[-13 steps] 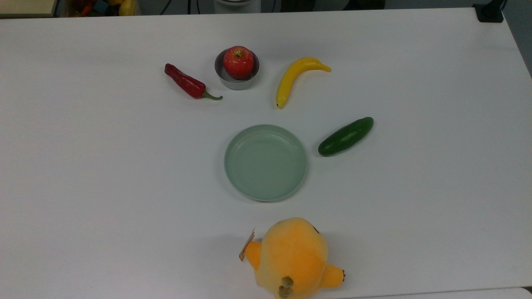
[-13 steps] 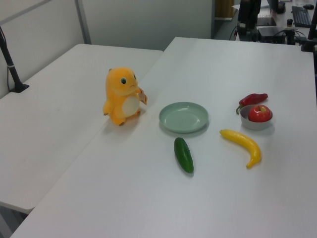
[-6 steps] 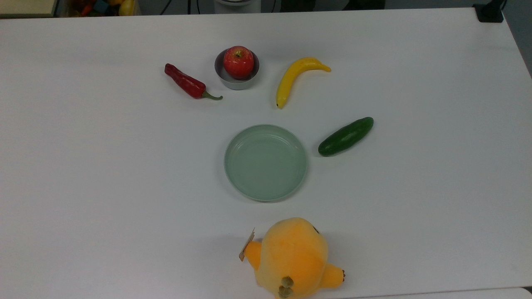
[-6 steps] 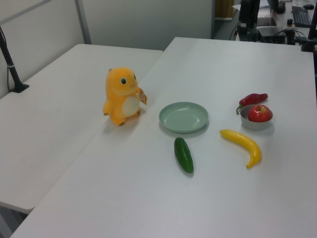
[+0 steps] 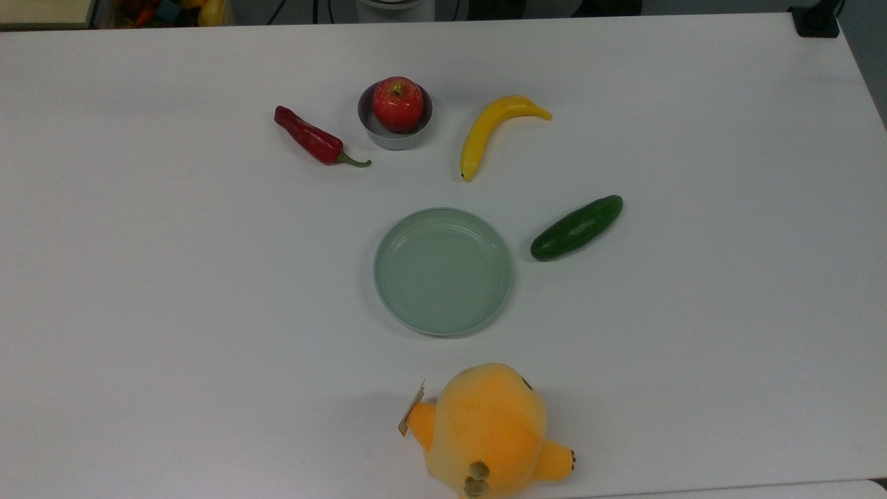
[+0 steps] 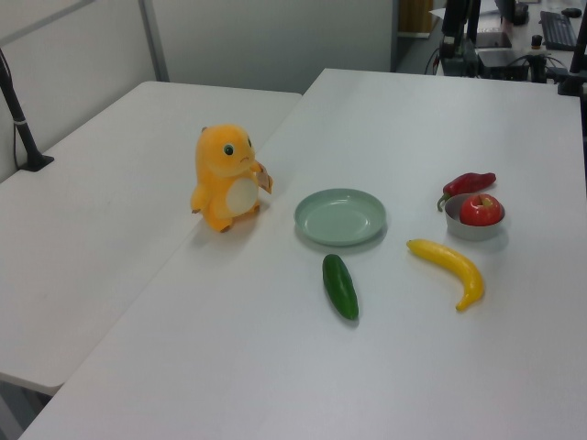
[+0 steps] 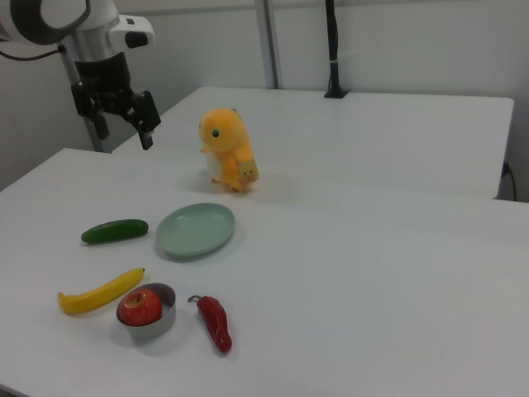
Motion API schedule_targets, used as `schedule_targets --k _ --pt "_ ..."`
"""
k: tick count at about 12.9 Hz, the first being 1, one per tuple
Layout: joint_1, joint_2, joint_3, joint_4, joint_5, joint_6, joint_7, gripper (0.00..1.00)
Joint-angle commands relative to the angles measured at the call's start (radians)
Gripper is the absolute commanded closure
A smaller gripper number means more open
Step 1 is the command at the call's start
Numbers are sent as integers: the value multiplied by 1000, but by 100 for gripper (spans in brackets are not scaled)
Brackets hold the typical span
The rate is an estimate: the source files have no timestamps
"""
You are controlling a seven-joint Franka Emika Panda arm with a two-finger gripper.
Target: Put the red apple in the bowl
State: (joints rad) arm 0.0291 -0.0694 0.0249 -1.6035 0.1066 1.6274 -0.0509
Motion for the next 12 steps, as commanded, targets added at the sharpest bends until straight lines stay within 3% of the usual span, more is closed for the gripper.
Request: schedule_targets --k 1,12 --pt "-2 14 -3 14 -13 3 -125 0" --pt "5 14 -2 5 -12 5 -132 0"
